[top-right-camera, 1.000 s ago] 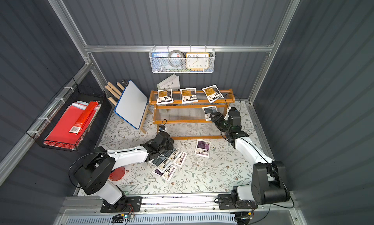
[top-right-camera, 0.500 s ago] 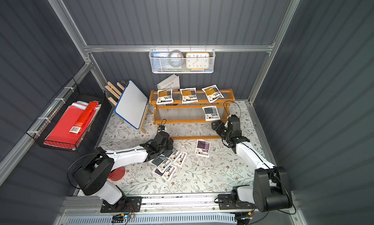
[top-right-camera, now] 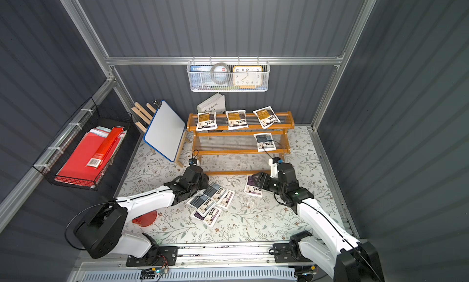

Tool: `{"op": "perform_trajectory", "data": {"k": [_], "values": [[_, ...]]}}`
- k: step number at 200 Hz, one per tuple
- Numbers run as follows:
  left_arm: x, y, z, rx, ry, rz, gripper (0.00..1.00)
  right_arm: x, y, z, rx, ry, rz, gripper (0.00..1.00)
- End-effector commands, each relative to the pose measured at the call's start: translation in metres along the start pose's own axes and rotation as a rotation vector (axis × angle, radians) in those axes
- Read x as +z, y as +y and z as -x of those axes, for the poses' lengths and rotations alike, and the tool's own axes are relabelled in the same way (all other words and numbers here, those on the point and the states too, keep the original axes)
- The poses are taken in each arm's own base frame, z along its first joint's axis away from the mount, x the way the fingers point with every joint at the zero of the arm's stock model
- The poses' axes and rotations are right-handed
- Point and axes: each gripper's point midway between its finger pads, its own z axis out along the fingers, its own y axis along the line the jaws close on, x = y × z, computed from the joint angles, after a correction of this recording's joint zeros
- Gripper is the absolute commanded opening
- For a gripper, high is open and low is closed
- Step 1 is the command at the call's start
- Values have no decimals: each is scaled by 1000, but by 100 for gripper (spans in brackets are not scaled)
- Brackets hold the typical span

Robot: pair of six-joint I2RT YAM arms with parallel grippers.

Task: Place the bagged coffee beans on the shelf by color
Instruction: Place the bagged coffee beans on the shelf, then pick up the bagged coffee beans at the center of the board.

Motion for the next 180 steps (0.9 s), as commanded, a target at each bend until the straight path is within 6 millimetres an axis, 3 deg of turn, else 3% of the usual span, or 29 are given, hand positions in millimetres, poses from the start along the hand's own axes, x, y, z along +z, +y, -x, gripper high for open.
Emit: {"op": "perform_trajectory", "data": {"k": [1,35,89,122,180], "values": [[-11,20,-8,-23,27,23,45,12,36,-18,-100,97,137,69],[-17,34,-18,-69,39,27,46,33,55,-40,-166,215,206,68],[-13,36,-39,-80,102,-3,56,62,58,-76,-195,375,227,66],[-14,34,-46,-62,145,-23,65,74,65,-75,-221,390,254,65],[-7,22,-65,-39,247,-120,69,98,79,-66,-237,405,314,61]]}}
